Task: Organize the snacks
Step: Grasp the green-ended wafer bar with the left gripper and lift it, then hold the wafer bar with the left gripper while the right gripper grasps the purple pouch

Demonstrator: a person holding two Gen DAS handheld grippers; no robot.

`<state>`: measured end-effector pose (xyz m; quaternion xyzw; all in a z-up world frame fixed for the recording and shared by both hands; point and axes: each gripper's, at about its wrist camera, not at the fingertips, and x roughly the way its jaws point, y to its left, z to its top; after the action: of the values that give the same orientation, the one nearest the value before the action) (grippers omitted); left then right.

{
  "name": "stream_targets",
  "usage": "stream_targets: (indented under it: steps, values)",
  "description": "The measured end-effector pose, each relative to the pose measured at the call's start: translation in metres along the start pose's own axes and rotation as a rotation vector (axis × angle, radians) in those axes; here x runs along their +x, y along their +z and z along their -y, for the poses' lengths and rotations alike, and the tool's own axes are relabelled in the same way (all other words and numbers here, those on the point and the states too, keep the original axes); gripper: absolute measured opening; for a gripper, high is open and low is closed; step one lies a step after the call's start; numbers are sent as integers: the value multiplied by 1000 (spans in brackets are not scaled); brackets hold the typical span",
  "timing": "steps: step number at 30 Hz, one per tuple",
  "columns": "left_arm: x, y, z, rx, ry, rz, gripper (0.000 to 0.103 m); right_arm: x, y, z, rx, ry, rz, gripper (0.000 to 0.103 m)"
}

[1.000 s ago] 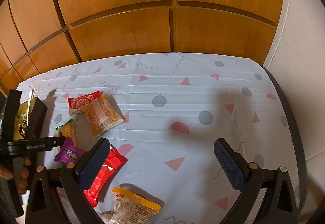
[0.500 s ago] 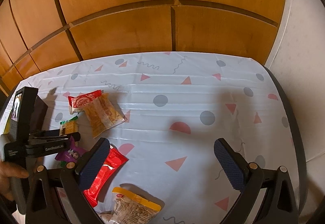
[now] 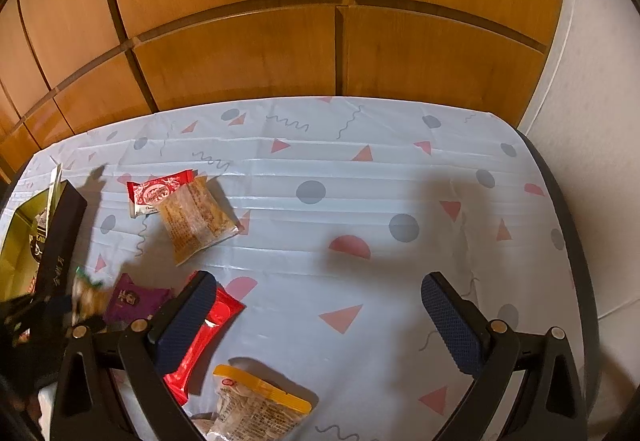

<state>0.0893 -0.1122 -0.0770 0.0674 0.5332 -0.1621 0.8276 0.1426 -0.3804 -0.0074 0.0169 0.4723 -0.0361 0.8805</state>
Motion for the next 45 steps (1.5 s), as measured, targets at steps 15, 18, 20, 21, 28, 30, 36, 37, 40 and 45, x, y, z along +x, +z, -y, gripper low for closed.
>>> stream_targets:
  steps: [15,18,20,21,28,30,36,37,40,45]
  values:
    - [-1,-62,25,144,2,23,48,2,-5,-8,-33,22,-19,103]
    - [-1,-65,25,150,0,46,48,1,-6,-17,-73,66,-17,102]
    - [-1,-67,26,152,0,57,48,-2,-8,-27,-113,110,-13,93]
    - [-2,-67,25,150,-1,59,48,-3,-10,-33,-141,138,-13,86]
    - [-2,-68,22,151,-25,75,48,-1,-30,-83,-332,288,-87,68]
    - [-3,-68,21,148,-31,78,48,2,-34,-98,-372,312,-113,68]
    - [-3,-69,19,140,-47,83,48,24,-40,-141,-511,296,-180,71]
    - [-3,-69,19,139,-49,84,48,29,-40,-147,-531,289,-188,72]
    - [-3,-69,19,138,-55,87,48,48,-38,-163,-564,264,-212,70]
    - [-3,-70,18,136,-63,89,48,72,-32,-177,-529,288,-251,60]
